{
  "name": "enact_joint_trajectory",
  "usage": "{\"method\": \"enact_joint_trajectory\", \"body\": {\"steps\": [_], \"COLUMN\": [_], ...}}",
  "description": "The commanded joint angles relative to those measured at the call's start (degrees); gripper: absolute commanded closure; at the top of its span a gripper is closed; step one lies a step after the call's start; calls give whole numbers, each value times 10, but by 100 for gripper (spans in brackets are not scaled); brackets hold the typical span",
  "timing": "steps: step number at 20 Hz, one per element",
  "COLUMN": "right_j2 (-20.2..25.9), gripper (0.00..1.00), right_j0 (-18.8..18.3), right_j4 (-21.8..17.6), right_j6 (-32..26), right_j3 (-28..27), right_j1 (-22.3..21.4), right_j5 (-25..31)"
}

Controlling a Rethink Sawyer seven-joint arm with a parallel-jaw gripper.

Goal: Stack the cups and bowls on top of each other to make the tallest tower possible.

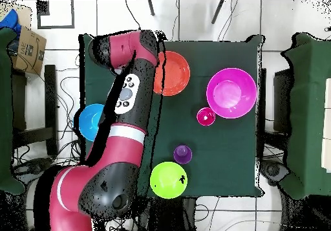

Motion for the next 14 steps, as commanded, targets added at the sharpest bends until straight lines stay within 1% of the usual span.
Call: {"method": "enact_joint_trajectory", "body": {"steps": [1, 8, 12, 14], "right_j2": [61, 61, 65, 71], "gripper": [0, 0, 0, 0], "right_j0": [8, 7, 7, 6], "right_j4": [-24, -21, -18, -16], "right_j6": [7, 8, 2, -8], "right_j3": [59, 56, 60, 68], "right_j1": [12, 16, 11, 2], "right_j5": [-49, -49, -47, -46]}}
